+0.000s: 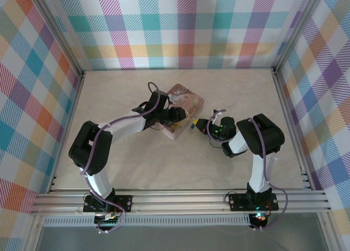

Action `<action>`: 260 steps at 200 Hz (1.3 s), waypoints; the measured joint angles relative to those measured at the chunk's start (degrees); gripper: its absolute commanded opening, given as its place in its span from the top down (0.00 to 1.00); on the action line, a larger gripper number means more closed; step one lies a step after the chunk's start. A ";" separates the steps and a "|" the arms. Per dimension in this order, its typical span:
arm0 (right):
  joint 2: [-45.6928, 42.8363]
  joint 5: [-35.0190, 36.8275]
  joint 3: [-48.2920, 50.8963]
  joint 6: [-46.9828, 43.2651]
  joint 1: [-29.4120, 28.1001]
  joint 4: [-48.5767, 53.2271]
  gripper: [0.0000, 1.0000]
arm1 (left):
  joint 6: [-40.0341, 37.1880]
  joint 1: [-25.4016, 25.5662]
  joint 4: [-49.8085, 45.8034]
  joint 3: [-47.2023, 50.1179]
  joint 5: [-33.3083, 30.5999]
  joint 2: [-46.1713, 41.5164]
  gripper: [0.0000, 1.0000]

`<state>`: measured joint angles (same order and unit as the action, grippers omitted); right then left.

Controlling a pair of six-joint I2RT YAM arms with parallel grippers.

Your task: Unlock a padlock with a key

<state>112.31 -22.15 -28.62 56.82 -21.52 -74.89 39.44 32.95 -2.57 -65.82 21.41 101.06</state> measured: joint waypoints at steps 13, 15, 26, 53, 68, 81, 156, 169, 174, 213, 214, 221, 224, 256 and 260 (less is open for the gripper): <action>0.15 0.31 0.00 0.72 0.00 -0.13 0.98 | 0.13 0.00 0.04 0.00 0.07 0.00 0.55; 0.15 0.35 0.00 0.79 0.00 -0.13 0.98 | 0.17 0.00 0.04 0.00 0.07 0.00 0.55; 0.15 0.68 0.00 1.07 0.02 -0.20 0.98 | 0.22 0.00 0.15 0.00 0.15 0.00 0.55; 0.15 1.16 -0.02 1.27 0.02 -0.20 0.98 | 0.22 0.00 0.20 0.00 0.20 0.00 0.54; 0.15 1.16 -0.04 1.27 0.02 -0.20 0.98 | 0.22 0.04 0.20 0.00 0.17 -0.09 0.53; 0.15 1.18 -0.04 1.27 0.04 -0.17 0.98 | 0.22 0.04 0.22 0.00 0.17 -0.11 0.51; -3.96 3.50 2.21 0.81 1.70 2.47 0.98 | 0.15 0.22 -0.83 -0.59 0.70 -0.70 0.38; -5.05 5.18 2.47 0.76 3.45 2.45 0.99 | 0.00 0.04 -2.21 -1.01 0.50 -0.94 0.37; -5.27 5.55 2.45 0.76 3.93 2.32 0.99 | -0.11 -0.02 -2.78 -1.25 0.42 -0.98 0.37; -5.40 6.54 2.36 0.57 4.92 2.05 0.99 | -0.26 -0.24 -4.74 -1.97 0.39 -1.05 0.37; -5.40 6.54 2.36 0.52 4.92 2.05 0.99 | -0.26 -0.24 -4.76 -1.95 0.39 -1.05 0.37; -5.40 6.54 2.38 0.24 4.92 2.10 0.99 | -0.26 -0.24 -4.81 -1.95 0.39 -1.09 0.36; -5.44 6.54 2.38 0.04 4.90 2.19 0.99 | -0.26 -0.24 -4.81 -1.95 0.39 -1.14 0.36; -9.77 6.49 2.43 -3.10 4.90 7.30 0.99 | -1.33 -0.61 -6.99 -1.92 -0.33 -2.43 0.31; -10.84 6.47 2.43 -3.56 4.87 8.31 0.98 | -1.49 -0.79 -7.54 -1.92 -0.52 -2.75 0.30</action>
<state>101.47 -15.68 -26.20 53.25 -16.64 -66.59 37.95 32.16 -10.11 -67.75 20.88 98.30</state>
